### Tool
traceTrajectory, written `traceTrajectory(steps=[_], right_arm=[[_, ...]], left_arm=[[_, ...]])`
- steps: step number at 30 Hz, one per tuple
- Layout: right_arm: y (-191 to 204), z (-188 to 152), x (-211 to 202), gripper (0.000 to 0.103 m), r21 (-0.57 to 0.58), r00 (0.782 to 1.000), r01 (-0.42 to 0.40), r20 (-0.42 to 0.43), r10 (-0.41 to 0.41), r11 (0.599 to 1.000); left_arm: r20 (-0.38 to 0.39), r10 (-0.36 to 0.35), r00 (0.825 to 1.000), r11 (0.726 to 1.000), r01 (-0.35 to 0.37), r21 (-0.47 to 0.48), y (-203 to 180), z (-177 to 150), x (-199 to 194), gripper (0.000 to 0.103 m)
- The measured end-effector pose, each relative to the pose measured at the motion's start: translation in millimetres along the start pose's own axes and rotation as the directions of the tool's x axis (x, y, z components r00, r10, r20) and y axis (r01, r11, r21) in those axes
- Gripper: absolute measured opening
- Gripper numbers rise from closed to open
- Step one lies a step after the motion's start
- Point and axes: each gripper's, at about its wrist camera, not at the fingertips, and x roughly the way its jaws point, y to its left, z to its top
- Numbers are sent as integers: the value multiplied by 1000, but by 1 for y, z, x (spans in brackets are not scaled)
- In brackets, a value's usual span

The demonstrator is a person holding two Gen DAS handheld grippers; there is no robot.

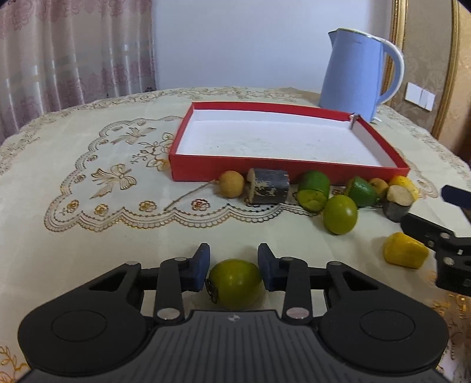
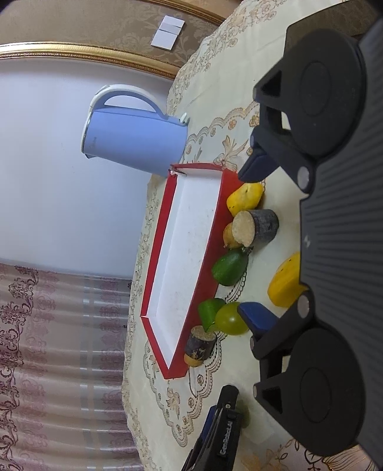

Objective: Organize fruits
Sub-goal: 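Grasp the green tomato with the left tool while the right tool grasps the yellow fruit piece, then lower the green tomato into the tray with the left tool while the right tool carries the yellow piece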

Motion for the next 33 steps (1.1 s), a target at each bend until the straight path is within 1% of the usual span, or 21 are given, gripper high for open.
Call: traceTrajectory(steps=[2,4,6,8,9,10,14,17,22,24,26,28,29,30,32,33], right_arm=[[-1,-1,1,79,1,1000,-3,-7,3,1000],[-2,-2,4,74,-7,1000,-3,-21,2,1000],[-4,-3,9,69,-7,999,-9,-39,9,1000],[-5,0,15,60,1,998,-23,-56,23,1000],[-5,1,18,52,0,997,-28,-65,28,1000],[-5,2,19,50,-3,997,-37,-70,37,999],[2,1,13,48,-17,994,-76,-81,74,997],[3,3,6,48,-7,988,-123,-91,122,992],[9,2,0,48,-26,970,-208,-134,202,978],[12,-1,3,49,-30,964,-223,-153,216,974],[12,-3,9,48,-8,953,-249,-181,244,968],[17,-8,8,47,-37,950,-252,-200,240,967],[17,-9,7,45,-43,950,-256,-199,242,966],[16,-9,6,38,-31,944,-271,-202,260,962],[16,-9,5,34,-35,942,-278,-203,266,960],[16,-9,4,30,-44,942,-279,-205,264,959]], left_arm=[[4,-5,1000,1000,5,-6,1,-2,-2,34],[12,4,1000,1000,-3,-8,2,-3,-5,34],[34,13,999,1000,-13,-4,2,-2,-10,34],[56,12,998,1000,-12,0,1,0,-15,34],[62,8,998,1000,-8,0,1,2,-16,34],[67,6,998,1000,-6,0,1,3,-17,34],[77,15,997,1000,-17,15,-1,5,-18,34],[83,14,996,1000,-16,25,-2,6,-19,34],[93,10,996,1000,-13,27,-2,7,-19,34],[91,10,996,1000,-12,26,-1,7,-18,34],[90,9,996,1000,-11,28,-1,7,-18,34],[90,10,996,999,-13,30,-1,7,-19,34],[91,10,996,1000,-12,29,-1,7,-19,34],[92,10,996,1000,-12,29,-1,8,-20,34],[93,9,996,999,-12,30,-2,8,-19,34],[93,6,996,999,-9,31,-2,8,-19,34]])
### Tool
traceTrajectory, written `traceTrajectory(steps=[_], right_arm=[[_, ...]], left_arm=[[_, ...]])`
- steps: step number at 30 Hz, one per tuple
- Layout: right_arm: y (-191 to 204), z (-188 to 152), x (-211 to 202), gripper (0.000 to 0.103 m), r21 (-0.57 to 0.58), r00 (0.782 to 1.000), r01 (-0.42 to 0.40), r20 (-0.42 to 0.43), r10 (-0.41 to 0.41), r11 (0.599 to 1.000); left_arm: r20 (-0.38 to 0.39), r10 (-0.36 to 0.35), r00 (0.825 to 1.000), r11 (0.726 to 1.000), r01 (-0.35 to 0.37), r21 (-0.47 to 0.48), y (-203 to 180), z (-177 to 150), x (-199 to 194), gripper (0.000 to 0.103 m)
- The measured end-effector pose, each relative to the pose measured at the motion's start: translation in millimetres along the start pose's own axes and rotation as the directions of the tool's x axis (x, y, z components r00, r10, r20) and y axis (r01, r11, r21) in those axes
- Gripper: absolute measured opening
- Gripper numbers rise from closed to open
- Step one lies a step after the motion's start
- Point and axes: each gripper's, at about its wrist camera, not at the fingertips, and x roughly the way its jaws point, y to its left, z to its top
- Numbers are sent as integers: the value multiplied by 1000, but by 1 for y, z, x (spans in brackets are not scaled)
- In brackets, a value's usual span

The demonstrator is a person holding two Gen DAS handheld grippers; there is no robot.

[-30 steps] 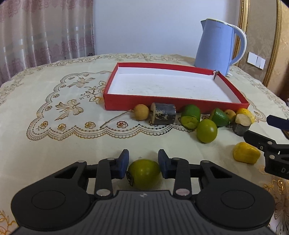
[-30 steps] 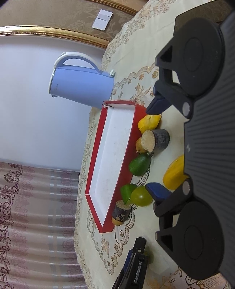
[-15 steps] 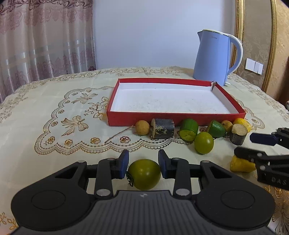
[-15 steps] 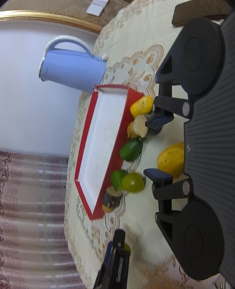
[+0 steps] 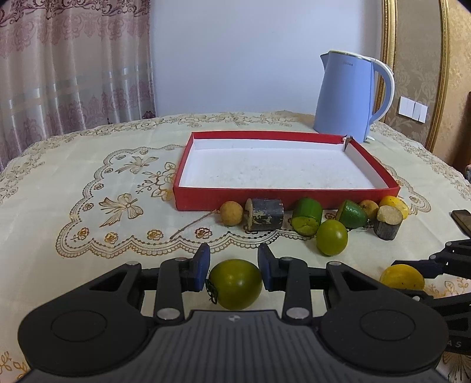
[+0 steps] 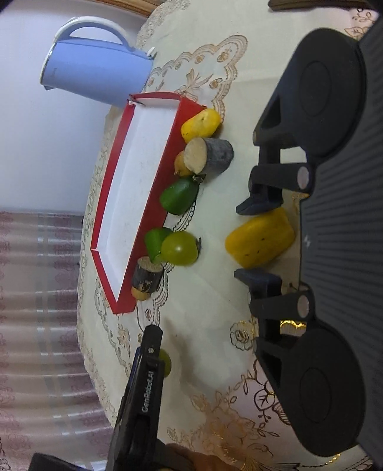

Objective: Organize fruits
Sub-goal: 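Lower the green tomato into the tray with the left tool while the right tool carries the yellow piece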

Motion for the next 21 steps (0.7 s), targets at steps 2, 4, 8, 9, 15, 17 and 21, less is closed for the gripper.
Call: traceTrajectory(steps=[2,4,8,9,15,17,21], right_arm=[[1,0,-2,27,-6,1000,-3,0,3,1000],[0,0,-4,26,-7,1000,-3,9,3,1000],[-7,6,-13,26,15,998,19,62,-20,1000],[-10,9,-15,26,21,997,23,77,-24,1000],[-29,36,-22,26,54,985,55,163,-63,997],[-34,40,-22,26,59,982,61,175,-70,996],[-41,44,-18,26,60,981,61,179,-71,996]], left_arm=[[-1,-6,1000,1000,6,7,-2,0,0,34],[4,-11,1000,1000,11,13,-4,1,-1,34],[21,-20,1000,1000,19,24,-6,8,-4,34],[27,-22,999,999,22,28,-6,11,-4,34],[71,-34,997,998,30,55,-9,40,1,34],[85,-25,996,997,18,74,-11,50,6,34],[107,-15,994,995,4,96,-13,77,28,34]])
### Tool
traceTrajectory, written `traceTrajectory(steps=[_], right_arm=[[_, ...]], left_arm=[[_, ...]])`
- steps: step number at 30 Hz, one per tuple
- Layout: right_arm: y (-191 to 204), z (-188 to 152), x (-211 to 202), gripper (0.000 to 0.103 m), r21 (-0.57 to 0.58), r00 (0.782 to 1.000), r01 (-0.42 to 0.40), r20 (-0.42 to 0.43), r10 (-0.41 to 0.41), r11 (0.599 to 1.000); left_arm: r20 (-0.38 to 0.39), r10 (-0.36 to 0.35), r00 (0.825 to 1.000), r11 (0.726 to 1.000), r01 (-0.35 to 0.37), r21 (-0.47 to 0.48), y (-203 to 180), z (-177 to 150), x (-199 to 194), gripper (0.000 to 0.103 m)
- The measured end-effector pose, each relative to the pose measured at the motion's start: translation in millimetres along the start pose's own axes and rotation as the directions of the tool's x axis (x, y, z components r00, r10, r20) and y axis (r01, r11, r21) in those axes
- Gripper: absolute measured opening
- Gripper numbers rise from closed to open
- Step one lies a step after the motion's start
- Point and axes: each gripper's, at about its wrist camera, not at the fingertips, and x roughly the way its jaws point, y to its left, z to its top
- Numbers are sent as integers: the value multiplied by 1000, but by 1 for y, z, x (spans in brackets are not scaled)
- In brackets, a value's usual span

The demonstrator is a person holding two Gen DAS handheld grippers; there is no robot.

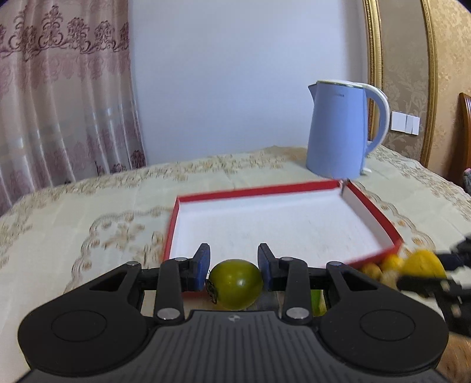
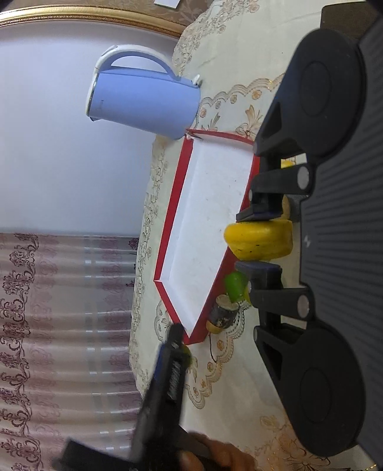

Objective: Organize fruits
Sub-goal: 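Lower the green tomato into the tray with the left tool while the right tool carries the yellow piece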

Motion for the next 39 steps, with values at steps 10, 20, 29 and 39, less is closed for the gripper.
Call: traceTrajectory(steps=[10,20,29,39], right_arm=[[-13,25,16,26,-2,999,21,45,-21,1000],[-31,52,50,26,10,996,65,55,-65,998],[-44,65,74,26,19,994,93,47,-94,995],[-69,76,136,26,66,992,125,-33,-123,990]], left_arm=[[-46,15,999,1000,-16,-17,5,56,101,34],[-119,66,991,997,-68,-20,5,51,155,38],[18,247,969,962,-248,113,0,46,137,90],[-52,208,977,959,-194,206,-5,21,146,91]])
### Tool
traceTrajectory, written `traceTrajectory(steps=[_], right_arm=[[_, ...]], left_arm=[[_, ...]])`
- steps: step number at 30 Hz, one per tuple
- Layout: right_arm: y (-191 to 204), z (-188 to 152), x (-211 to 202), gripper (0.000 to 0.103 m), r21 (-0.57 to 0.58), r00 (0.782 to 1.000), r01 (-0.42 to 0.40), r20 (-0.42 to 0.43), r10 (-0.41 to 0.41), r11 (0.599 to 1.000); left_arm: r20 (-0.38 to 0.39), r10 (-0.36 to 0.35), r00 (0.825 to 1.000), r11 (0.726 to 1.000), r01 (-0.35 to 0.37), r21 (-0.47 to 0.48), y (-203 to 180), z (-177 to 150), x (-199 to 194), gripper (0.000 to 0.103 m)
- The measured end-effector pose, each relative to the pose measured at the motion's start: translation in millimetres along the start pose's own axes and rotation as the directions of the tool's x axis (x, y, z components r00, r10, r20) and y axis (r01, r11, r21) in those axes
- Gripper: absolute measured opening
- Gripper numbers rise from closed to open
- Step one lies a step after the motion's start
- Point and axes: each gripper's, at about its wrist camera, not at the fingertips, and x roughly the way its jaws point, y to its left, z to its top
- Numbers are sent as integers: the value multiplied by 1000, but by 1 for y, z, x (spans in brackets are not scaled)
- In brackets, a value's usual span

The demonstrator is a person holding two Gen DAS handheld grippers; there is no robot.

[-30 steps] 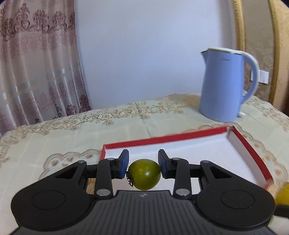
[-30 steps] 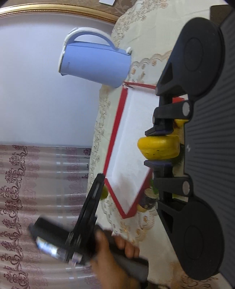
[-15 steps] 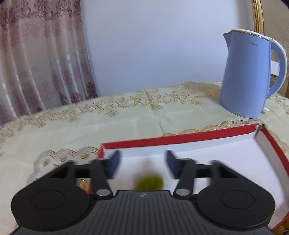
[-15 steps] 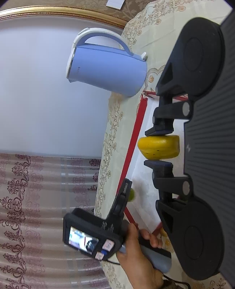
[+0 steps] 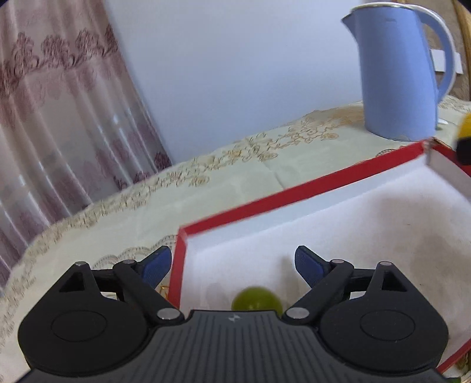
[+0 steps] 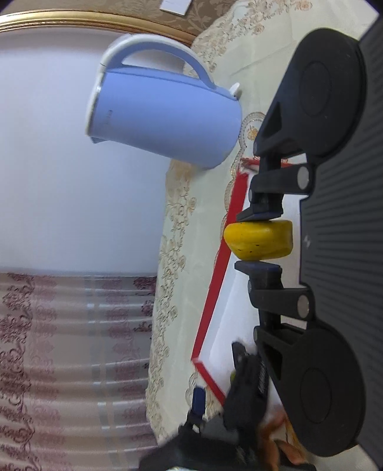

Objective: Organize fruits
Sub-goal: 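Lower the green tomato into the tray with the left tool while the right tool carries the yellow piece, then release the yellow fruit piece into the tray corner with the right tool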

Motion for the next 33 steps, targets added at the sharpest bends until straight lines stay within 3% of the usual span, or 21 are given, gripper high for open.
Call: traceTrajectory(steps=[6,12,18,21,23,25,27,30,33], right_arm=[[-3,0,20,26,4,1000,12,-28,-12,1000],[1,0,22,26,-4,999,4,-37,-4,1000],[8,0,36,26,-29,997,-2,-77,0,1000],[3,-2,29,27,17,997,-21,-76,22,1000],[-2,-3,19,41,32,999,-36,-27,37,999],[-10,-3,6,77,32,997,-43,68,41,999],[-15,-2,0,89,30,992,-51,114,47,998],[-14,2,1,89,-1,993,-43,106,43,999],[-12,2,4,89,-42,984,-13,177,20,999]], left_arm=[[42,1,999,998,-3,62,-17,-12,-17,91],[14,-44,999,998,44,37,-14,-21,-32,91],[26,78,997,996,-77,-36,-2,-24,-46,93],[47,103,994,993,-100,-67,6,-23,-66,101],[52,81,995,992,-75,-96,14,-25,-76,103],[43,42,998,990,-36,-139,22,-29,-76,103],[41,38,998,983,-30,-180,28,-34,-72,103],[61,33,998,969,-17,-246,34,-38,-70,103],[105,25,994,964,3,-264,33,-39,-69,103]])
